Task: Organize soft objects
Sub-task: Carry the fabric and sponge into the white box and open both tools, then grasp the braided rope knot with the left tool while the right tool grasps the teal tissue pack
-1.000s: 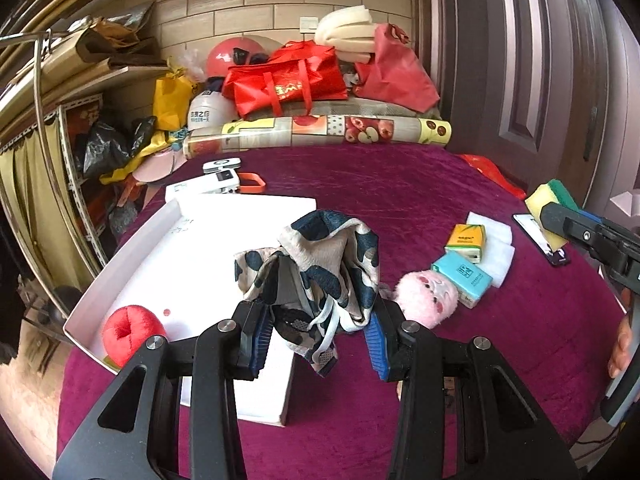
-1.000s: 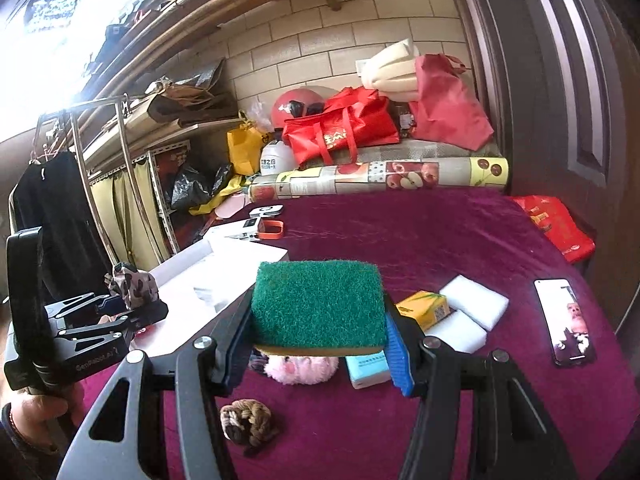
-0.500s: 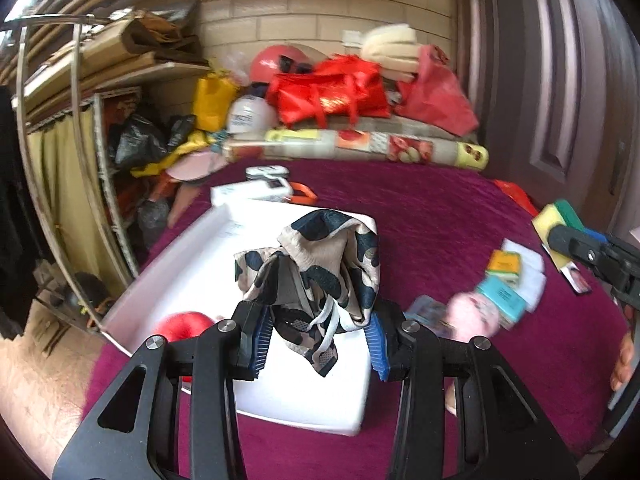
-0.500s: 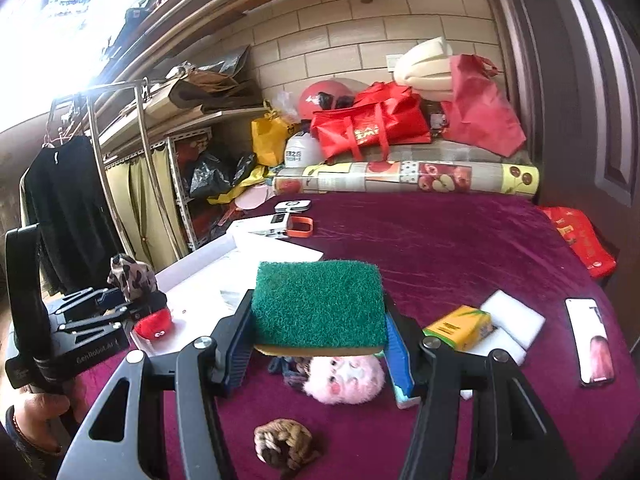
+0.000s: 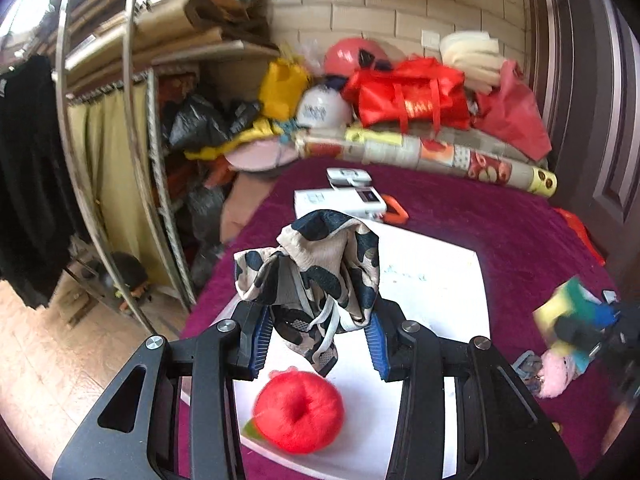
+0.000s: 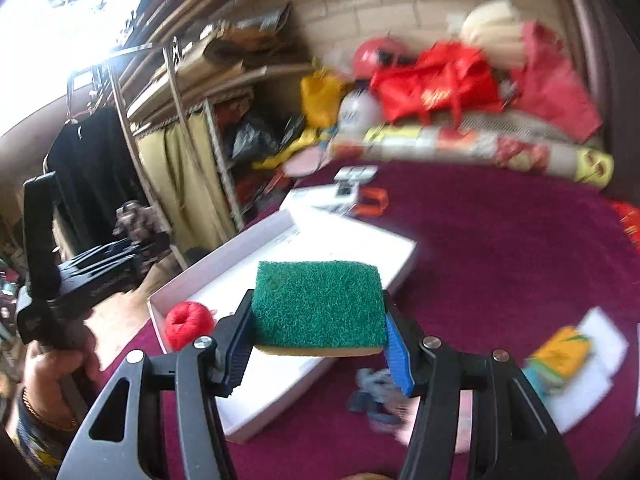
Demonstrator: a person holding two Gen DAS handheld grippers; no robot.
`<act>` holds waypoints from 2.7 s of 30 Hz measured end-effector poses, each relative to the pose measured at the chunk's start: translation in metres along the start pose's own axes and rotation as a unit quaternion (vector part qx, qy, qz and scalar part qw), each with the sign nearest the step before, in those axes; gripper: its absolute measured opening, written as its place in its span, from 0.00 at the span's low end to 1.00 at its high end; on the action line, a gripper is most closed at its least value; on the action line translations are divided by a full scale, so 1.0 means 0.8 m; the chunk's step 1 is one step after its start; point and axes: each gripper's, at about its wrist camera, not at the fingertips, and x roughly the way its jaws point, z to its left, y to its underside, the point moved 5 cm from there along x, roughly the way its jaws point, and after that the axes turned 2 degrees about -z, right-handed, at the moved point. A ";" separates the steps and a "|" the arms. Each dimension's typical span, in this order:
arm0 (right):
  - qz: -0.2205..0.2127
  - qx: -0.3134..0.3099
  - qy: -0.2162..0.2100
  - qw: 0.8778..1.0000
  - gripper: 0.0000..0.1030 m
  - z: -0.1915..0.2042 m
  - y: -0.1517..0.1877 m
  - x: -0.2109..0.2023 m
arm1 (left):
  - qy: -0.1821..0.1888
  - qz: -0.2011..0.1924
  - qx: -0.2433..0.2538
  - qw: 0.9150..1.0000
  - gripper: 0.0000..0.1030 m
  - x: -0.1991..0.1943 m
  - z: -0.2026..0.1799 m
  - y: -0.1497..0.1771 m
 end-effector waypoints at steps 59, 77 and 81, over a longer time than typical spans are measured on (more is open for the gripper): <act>-0.065 0.155 0.183 0.969 1.00 -0.245 0.079 -0.151 | 0.279 0.139 0.188 0.931 1.00 -0.041 -0.271 0.153; 0.110 -0.011 0.170 0.979 0.49 -0.191 0.133 -0.035 | 0.270 0.172 0.261 0.911 0.50 -0.025 -0.296 0.204; 0.100 -0.004 0.162 0.982 0.49 -0.191 0.135 -0.046 | 0.281 0.166 0.253 0.911 0.38 -0.030 -0.291 0.201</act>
